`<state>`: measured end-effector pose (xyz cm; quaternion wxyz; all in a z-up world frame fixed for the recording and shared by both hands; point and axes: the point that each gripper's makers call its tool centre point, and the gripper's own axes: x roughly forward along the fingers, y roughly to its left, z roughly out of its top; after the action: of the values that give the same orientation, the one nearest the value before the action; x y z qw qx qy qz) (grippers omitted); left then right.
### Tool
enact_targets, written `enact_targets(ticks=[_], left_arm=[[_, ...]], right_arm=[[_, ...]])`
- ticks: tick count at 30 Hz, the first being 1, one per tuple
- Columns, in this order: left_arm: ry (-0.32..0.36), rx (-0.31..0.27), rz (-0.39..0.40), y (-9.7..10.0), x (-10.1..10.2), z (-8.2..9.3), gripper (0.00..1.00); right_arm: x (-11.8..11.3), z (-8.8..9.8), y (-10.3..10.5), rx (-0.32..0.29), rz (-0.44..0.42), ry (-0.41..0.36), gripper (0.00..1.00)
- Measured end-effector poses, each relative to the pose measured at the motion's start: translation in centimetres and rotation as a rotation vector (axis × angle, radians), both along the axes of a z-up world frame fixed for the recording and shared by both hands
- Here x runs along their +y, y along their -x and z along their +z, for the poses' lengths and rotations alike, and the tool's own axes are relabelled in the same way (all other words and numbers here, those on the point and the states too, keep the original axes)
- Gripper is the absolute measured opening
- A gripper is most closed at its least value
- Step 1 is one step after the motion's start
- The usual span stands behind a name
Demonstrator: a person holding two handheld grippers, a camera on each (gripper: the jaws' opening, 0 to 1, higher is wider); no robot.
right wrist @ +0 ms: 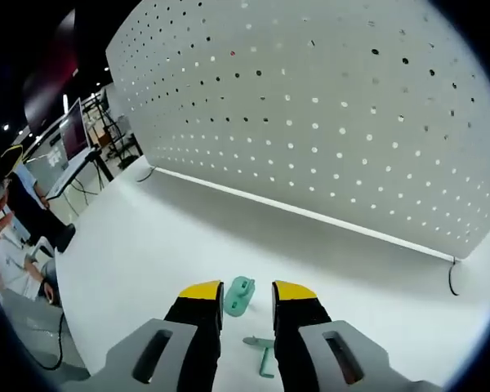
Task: Insert the hook assembly into the mounting plate slot until the hook locks in place.
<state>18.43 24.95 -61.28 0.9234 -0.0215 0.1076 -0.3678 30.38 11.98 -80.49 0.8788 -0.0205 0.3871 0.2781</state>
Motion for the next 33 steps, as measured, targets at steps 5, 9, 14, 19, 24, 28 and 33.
enact_targets(ticks=[5,9,14,19,24,28,33], left_arm=[[0.003,0.005,0.000,-0.2,0.0,-0.2,0.84],[0.005,0.009,-0.002,-0.2,0.0,-0.3,0.84],[0.007,0.012,-0.002,-0.3,0.0,-0.5,0.84],[0.009,0.016,-0.001,-0.4,0.1,-0.6,0.84],[0.011,0.020,-0.003,-0.3,0.1,-0.8,0.83],[0.012,0.022,-0.003,-0.4,0.1,-0.8,0.83],[0.015,0.022,0.001,-0.5,0.2,-0.8,0.83]], right_arm=[[0.4,-0.6,0.0,0.045,0.009,-0.008,0.20],[0.6,-1.1,0.0,0.079,0.016,-0.006,0.18],[0.9,-1.7,0.0,0.108,0.028,0.005,0.17],[1.1,-2.2,0.0,0.135,0.036,0.011,0.16],[1.1,-2.6,0.1,0.164,0.039,0.015,0.14],[1.1,-3.1,0.1,0.192,0.036,0.003,0.13],[1.1,-3.4,0.1,0.204,0.035,0.006,0.11]])
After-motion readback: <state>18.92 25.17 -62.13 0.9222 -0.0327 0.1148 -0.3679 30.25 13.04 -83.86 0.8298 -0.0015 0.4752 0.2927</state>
